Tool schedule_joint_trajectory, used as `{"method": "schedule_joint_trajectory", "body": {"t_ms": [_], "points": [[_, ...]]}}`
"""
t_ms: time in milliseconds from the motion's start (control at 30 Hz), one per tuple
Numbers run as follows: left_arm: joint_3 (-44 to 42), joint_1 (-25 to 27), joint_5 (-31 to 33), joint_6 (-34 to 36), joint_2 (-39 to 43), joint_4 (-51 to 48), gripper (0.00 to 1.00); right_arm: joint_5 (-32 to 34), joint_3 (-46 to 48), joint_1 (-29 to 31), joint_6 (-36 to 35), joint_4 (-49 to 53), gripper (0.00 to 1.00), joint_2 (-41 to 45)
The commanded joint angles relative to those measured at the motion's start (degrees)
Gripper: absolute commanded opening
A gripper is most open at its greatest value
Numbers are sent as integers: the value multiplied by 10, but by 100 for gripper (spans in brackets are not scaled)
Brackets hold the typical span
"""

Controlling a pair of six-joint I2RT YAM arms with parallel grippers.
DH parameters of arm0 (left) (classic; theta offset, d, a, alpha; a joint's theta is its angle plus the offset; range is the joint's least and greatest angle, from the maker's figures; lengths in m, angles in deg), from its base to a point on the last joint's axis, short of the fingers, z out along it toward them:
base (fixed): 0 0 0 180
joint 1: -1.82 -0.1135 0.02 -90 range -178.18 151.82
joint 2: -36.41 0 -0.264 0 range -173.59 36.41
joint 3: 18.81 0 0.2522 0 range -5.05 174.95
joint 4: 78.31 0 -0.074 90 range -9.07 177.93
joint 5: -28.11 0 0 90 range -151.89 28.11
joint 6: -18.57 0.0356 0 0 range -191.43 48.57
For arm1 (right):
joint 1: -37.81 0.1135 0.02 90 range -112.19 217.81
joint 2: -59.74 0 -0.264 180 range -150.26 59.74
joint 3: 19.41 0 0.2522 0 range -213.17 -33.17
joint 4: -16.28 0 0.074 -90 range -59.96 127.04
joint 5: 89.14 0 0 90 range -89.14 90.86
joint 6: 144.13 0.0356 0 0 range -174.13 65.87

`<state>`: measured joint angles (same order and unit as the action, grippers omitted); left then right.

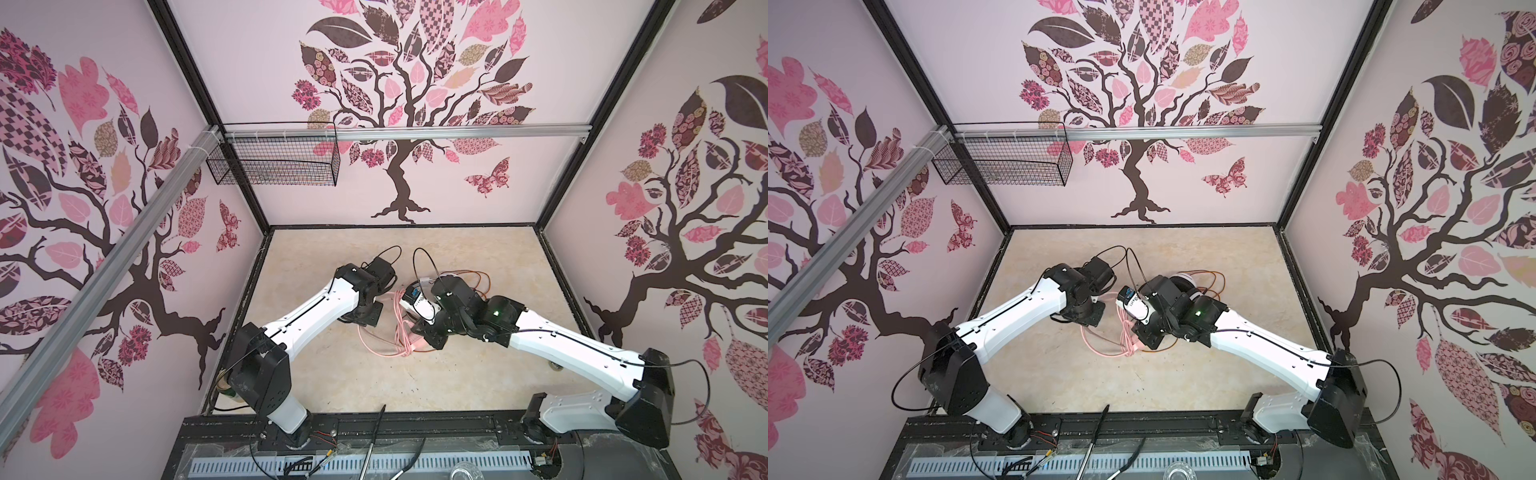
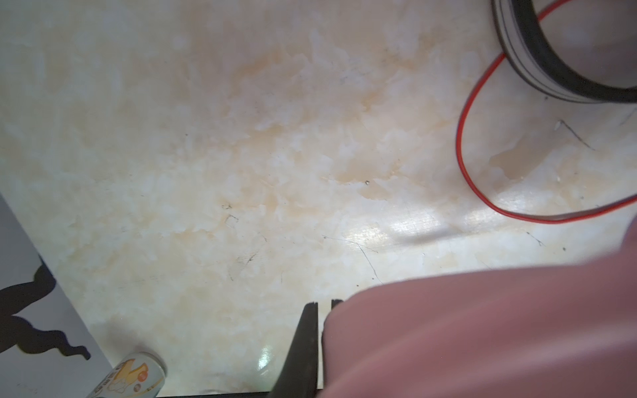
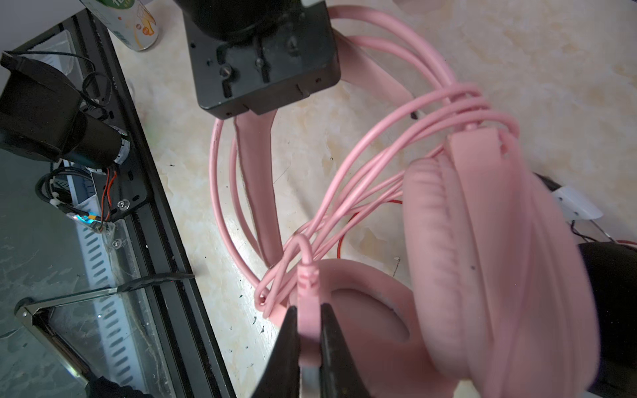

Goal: Wrap the headphones

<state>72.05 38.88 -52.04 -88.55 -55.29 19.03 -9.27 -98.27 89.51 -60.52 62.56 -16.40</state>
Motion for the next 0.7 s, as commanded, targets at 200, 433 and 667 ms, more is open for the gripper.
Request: {"method": "schedule_joint_trajectory", "body": {"t_ms": [200,433,667], "points": [[-13,6,-162,14,-19,-9,0,30,-39,1,-29,1,21,-48],[-31,6,-205,13,-37,1,0,77,-33,1,-29,-14,44,-43],[-41,6,-228,8,-40,13,0,105,-34,1,-32,-27,54,-29]]}}
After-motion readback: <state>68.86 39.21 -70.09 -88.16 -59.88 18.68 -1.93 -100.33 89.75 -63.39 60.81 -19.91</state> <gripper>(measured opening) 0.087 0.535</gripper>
